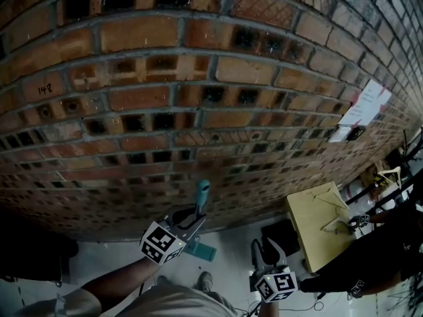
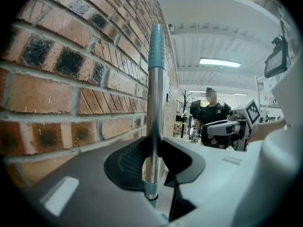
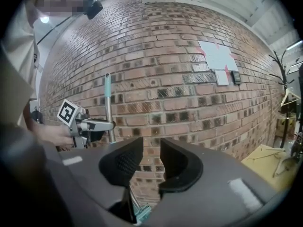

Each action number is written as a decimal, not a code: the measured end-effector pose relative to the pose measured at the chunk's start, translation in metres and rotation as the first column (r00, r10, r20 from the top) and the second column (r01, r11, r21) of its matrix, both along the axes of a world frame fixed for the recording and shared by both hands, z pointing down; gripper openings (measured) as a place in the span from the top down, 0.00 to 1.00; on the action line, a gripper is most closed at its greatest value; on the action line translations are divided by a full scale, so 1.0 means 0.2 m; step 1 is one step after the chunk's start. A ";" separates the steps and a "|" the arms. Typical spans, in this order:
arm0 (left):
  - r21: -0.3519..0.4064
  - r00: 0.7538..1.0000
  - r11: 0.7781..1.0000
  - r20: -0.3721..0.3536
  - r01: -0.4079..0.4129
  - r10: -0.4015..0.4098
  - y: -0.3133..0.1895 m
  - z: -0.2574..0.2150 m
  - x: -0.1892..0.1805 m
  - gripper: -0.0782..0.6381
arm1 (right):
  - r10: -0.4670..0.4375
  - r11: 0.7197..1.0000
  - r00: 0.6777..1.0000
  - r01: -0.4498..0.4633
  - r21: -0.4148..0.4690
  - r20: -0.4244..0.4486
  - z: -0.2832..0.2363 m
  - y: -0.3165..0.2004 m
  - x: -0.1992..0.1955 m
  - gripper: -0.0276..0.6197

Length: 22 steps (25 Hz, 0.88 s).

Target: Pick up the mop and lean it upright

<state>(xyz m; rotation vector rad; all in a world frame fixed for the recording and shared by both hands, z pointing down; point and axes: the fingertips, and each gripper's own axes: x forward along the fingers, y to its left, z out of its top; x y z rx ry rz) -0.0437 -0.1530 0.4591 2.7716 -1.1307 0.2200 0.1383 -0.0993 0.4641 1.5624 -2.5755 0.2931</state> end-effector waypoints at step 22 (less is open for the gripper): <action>0.012 1.000 1.000 0.001 -0.021 0.021 0.02 0.00 0.12 0.72 | 0.020 0.999 1.000 -0.020 -0.033 0.009 0.08 0.09 0.09 0.79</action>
